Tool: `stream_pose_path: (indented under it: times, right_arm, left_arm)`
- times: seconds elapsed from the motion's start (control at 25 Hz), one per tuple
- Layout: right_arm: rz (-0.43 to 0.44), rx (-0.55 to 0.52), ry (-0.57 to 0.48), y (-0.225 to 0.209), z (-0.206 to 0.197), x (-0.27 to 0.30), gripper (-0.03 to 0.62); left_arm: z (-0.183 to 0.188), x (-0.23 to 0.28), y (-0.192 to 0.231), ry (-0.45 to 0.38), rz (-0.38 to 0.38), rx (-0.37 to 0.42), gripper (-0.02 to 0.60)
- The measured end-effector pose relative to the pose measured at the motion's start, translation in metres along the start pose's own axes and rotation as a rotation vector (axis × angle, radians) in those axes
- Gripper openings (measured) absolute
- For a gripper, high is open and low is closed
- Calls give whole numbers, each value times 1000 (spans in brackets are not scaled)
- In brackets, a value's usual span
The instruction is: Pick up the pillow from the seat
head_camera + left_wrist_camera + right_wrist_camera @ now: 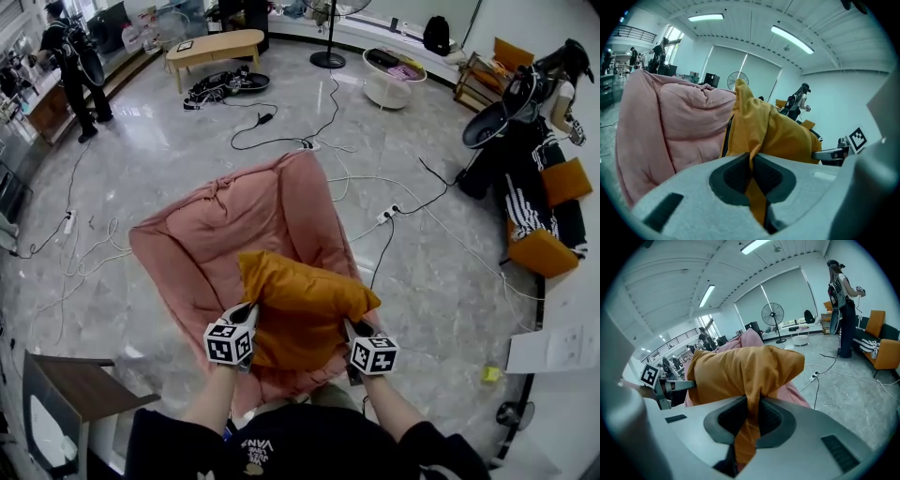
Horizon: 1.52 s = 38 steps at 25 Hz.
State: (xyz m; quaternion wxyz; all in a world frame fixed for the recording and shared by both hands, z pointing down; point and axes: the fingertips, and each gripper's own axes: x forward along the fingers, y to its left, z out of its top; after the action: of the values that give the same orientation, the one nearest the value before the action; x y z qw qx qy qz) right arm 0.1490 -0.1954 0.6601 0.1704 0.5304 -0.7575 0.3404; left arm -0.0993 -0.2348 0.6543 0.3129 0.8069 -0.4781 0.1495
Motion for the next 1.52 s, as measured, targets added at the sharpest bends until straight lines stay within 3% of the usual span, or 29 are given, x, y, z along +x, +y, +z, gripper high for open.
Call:
stream_pose_path:
  times: [0.32,0.68,1.04,1.52]
  right_arm:
    - [13,-30,0,13,5,-25,51]
    - [69,-104,-84,35,46,-47,49]
    - [110,-194,-224,60,106,-75,52]
    - [182,-237,-414,93,186,-111,54]
  left_arm:
    - [6,-20,-12,32,0,55,23]
    - [32,-50,-19,-29,8,83,23]
    - [65,-80,-32,-148,15,111,21]
    - [151,-123,-50,-351,50,180,21]
